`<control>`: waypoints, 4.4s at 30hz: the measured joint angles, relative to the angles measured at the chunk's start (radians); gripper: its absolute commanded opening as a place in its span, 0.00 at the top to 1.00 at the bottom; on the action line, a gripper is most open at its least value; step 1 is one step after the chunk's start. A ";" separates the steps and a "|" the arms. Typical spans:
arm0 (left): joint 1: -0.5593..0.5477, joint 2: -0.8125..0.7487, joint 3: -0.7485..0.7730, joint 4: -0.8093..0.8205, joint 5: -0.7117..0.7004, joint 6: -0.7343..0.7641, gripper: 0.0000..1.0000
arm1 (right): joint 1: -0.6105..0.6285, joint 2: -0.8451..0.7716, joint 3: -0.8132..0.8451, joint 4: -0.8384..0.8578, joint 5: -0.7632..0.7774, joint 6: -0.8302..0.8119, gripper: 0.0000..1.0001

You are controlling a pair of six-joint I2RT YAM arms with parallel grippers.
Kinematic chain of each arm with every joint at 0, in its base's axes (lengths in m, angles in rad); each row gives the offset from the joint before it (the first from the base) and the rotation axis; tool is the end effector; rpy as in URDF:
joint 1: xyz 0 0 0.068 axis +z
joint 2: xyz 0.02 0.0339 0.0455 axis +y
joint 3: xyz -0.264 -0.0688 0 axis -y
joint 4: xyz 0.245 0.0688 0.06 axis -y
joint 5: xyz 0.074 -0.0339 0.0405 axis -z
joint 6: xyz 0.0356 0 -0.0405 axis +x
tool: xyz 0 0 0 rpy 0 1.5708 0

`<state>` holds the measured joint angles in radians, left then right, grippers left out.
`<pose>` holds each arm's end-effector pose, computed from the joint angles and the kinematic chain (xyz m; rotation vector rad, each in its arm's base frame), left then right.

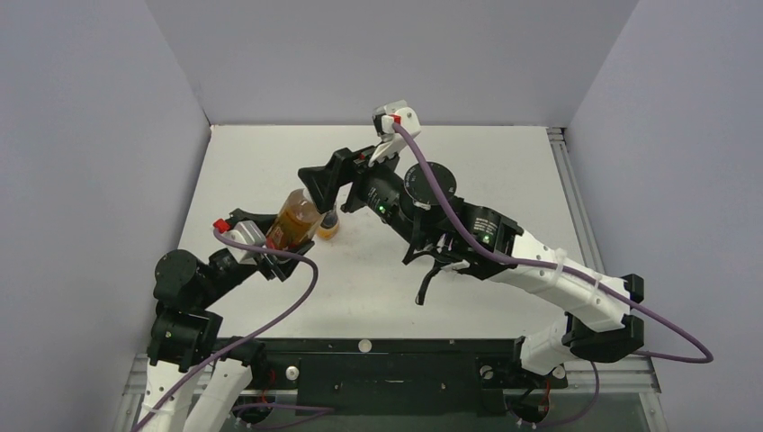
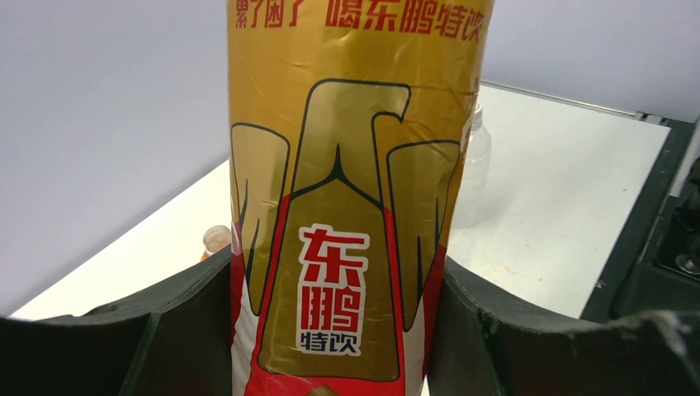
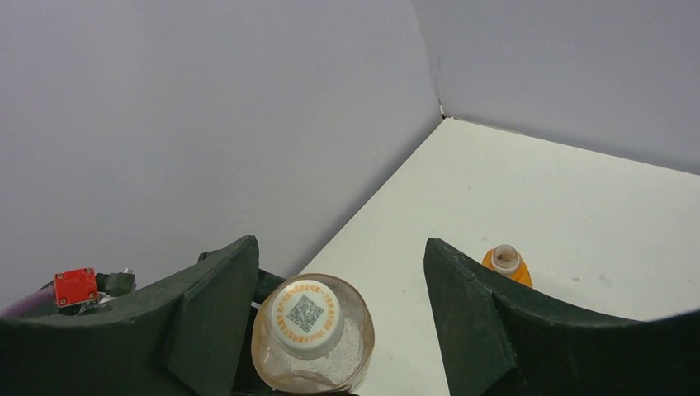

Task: Unscrew the bottle caps
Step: Unscrew the bottle cap from the plastic bottle.

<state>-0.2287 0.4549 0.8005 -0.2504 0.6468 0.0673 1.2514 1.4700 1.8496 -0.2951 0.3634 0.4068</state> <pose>0.0876 -0.0424 0.3787 0.7327 1.3373 -0.6048 0.1080 0.2862 0.5317 -0.3539 1.5467 1.0554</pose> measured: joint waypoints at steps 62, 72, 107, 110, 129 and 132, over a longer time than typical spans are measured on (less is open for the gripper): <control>-0.004 0.030 -0.003 0.034 0.169 -0.196 1.00 | -0.049 -0.068 -0.184 0.130 -0.362 -0.082 1.00; -0.008 0.097 0.044 0.182 0.444 -0.515 1.00 | -0.174 -0.166 -0.354 0.431 -0.836 0.020 1.00; -0.010 0.030 0.018 0.039 -0.013 -0.100 1.00 | 0.068 0.068 0.100 -0.058 0.094 -0.006 0.37; -0.010 0.030 0.017 0.023 -0.050 -0.063 1.00 | 0.072 0.094 0.101 -0.081 0.113 -0.006 0.40; -0.010 0.030 0.013 0.008 -0.095 -0.032 1.00 | 0.064 0.097 0.108 -0.077 0.130 0.006 0.65; -0.010 0.030 0.013 0.008 -0.095 -0.032 1.00 | 0.063 0.097 0.108 -0.077 0.126 0.011 0.62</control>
<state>-0.2382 0.4850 0.8135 -0.2428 0.5522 0.0349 1.3144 1.5673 1.9579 -0.3717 0.4896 0.4175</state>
